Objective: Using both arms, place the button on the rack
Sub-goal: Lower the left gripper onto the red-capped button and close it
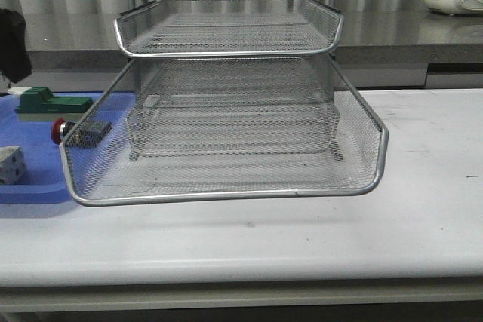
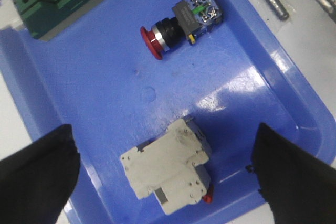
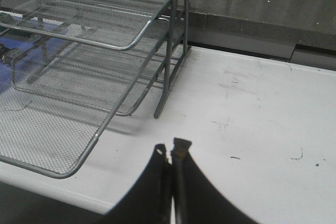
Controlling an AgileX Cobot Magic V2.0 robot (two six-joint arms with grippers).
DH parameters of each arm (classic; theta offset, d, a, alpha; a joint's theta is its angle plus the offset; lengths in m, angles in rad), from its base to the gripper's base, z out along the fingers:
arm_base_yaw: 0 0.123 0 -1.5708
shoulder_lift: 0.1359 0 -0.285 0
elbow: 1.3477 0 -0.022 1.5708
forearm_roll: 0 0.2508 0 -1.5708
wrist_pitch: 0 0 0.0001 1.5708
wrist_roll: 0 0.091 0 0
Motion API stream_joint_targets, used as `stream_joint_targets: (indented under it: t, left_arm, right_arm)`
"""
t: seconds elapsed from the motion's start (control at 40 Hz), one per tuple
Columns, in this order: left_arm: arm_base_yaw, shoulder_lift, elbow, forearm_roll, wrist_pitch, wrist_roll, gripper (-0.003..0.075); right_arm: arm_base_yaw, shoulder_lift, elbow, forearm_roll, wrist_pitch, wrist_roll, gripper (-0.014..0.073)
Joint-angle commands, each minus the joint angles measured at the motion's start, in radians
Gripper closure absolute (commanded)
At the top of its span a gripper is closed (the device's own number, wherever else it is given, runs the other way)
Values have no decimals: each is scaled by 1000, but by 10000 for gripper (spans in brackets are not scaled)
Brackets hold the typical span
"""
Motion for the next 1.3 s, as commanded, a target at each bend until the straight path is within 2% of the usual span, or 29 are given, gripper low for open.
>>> stream_joint_targets:
  t: [0.0, 0.2, 0.62, 0.88, 1.27]
  left_arm:
    - [-5, 56, -122, -14, 32, 37, 91]
    - [8, 222, -285, -134, 86, 162, 91]
    - [8, 468, -562, -135, 174, 208, 91]
    - [8, 524, -614, -144, 192, 239, 91]
    - [8, 560, -614, -180, 166, 273, 91]
  right_arm:
    - [0, 8, -25, 7, -81, 5, 653]
    - [0, 8, -25, 7, -81, 5, 653]
    - [0, 8, -25, 7, -81, 5, 653]
    - [0, 8, -25, 7, -81, 5, 653]
    - [0, 8, -25, 7, -81, 5, 653]
